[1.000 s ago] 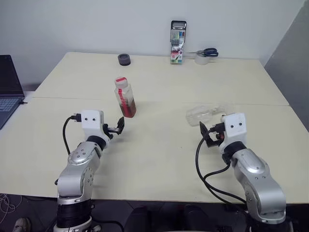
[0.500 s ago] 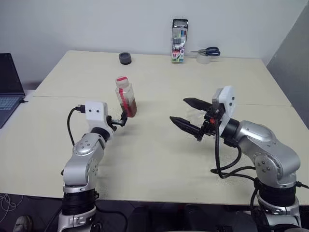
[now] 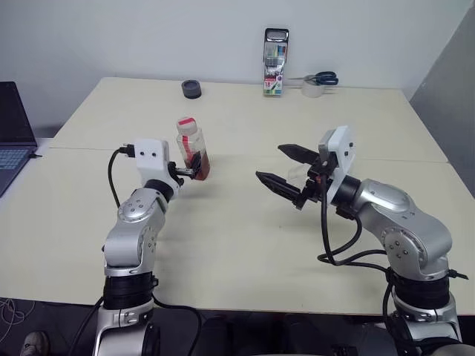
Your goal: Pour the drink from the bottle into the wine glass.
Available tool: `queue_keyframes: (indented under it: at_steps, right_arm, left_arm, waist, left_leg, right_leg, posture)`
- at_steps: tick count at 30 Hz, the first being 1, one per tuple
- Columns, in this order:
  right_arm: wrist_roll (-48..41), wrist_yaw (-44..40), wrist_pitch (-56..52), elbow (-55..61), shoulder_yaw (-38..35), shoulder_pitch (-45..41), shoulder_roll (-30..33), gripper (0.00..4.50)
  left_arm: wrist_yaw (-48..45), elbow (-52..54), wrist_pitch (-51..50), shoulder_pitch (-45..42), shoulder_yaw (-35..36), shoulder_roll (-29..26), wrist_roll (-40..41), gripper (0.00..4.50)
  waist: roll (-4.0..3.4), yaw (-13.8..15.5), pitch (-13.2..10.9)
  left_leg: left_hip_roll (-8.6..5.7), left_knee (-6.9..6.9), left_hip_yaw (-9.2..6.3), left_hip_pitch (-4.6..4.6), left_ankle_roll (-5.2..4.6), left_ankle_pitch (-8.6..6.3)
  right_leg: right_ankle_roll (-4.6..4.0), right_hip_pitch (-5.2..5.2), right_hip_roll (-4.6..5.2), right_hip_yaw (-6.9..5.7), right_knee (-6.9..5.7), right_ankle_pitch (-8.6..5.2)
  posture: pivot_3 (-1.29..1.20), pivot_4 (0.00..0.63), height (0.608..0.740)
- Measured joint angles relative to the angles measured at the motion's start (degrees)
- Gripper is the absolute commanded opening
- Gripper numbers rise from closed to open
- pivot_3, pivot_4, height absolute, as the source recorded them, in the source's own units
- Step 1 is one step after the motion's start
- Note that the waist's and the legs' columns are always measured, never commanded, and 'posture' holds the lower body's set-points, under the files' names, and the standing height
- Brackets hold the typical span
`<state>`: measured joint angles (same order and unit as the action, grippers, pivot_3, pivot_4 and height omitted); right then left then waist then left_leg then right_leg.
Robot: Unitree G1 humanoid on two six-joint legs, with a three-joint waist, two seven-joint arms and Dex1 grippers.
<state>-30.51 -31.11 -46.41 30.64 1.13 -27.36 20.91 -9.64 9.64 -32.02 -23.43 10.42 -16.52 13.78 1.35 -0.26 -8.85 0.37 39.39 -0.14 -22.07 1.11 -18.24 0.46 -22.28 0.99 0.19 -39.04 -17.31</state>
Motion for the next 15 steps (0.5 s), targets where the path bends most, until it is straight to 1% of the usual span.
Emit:
queue_keyframes:
  at_steps: [5,10,15]
  right_arm:
    - [0.13,1.36,0.39,0.03,0.06,0.70,0.13,4.50]
    - [0.22,2.40,0.83,0.12,0.11,1.27,0.62,4.50]
    - [0.25,2.55,1.10,0.23,0.15,1.54,1.44,4.50]
  left_arm:
    - [-1.63,-3.17,0.35,-2.19,-0.20,-0.04,0.20,4.47]
    - [-2.55,-8.10,2.94,-5.71,-1.08,-0.02,0.00,4.47]
    - [-3.47,-11.99,5.81,-7.47,-1.15,-0.12,-0.46,4.47]
  waist:
    - [0.00,0.03,0.00]
    - [0.00,0.03,0.00]
    - [0.00,0.02,0.00]
  left_leg:
    - [0.00,-0.01,0.00,0.00,0.02,0.01]
    - [0.00,-0.03,0.01,0.00,0.03,0.02]
    - [0.00,-0.07,0.02,0.01,0.04,0.03]
  right_leg:
    - [0.00,0.00,0.00,-0.01,0.00,0.00]
    - [0.00,-0.01,0.00,-0.01,0.01,0.00]
    - [0.00,-0.02,0.00,-0.01,0.03,0.00]
  posture:
    - [0.00,0.150,0.740]
    - [0.00,0.150,0.740]
    - [0.00,0.150,0.740]
